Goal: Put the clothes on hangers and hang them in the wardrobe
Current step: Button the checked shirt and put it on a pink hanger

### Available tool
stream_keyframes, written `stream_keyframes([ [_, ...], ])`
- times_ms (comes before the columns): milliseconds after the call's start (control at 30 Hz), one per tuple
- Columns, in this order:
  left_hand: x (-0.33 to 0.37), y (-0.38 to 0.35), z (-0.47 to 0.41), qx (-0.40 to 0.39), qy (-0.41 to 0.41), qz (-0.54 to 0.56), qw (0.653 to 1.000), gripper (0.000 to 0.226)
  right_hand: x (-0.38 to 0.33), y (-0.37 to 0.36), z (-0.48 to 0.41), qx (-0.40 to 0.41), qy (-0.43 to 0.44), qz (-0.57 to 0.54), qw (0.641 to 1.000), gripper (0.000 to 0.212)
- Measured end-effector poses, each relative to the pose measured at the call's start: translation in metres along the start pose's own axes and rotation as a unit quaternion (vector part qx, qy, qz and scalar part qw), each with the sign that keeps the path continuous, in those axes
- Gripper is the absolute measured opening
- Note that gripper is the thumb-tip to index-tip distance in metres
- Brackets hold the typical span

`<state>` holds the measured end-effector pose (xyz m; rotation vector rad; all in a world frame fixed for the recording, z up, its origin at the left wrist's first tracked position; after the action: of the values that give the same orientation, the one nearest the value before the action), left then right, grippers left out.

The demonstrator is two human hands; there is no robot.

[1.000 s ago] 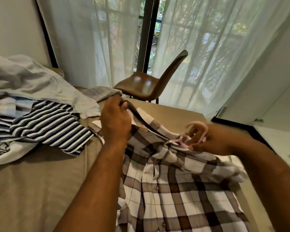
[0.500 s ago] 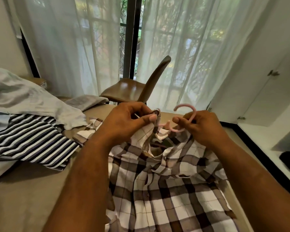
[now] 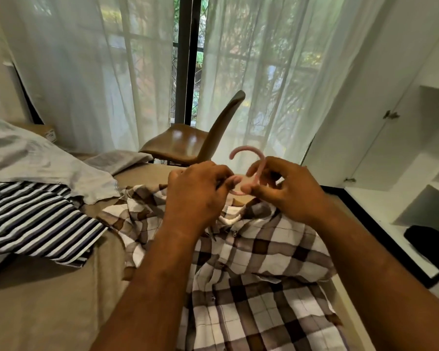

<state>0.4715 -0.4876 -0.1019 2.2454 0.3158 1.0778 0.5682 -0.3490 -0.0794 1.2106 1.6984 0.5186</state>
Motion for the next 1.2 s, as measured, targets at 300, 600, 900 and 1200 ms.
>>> stream_keyframes([
  [300,-0.009,-0.002,0.001,0.03,0.065,0.011,0.997,0.027,0.038,-0.014,0.044,0.101,-0.153,0.093,0.979,0.026],
  [600,-0.021,-0.01,0.002,0.022,0.101,-0.018,0.995,0.017,0.074,-0.006,0.054,0.049,-0.221,-0.04,0.973,0.011],
  [900,-0.027,-0.028,0.002,-0.029,0.111,-0.058,0.992,0.014,0.101,-0.031,0.071,0.2,-0.423,-0.492,0.734,0.02],
  [1200,-0.018,-0.027,0.003,0.005,0.082,-0.045,0.996,0.014,0.076,-0.023,0.052,0.075,-0.257,-0.293,0.918,0.07],
])
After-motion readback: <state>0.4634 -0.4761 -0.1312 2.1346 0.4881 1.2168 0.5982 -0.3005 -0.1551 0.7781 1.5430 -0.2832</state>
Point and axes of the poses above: each hand's wrist, its own z-axis away from the middle knuckle, its own y-axis out of the back of the hand, x = y × z, the point moved 8 cm from there along -z, towards the middle knuckle, and after that the axes turned 11 degrees about y, right-handed, at the moved point
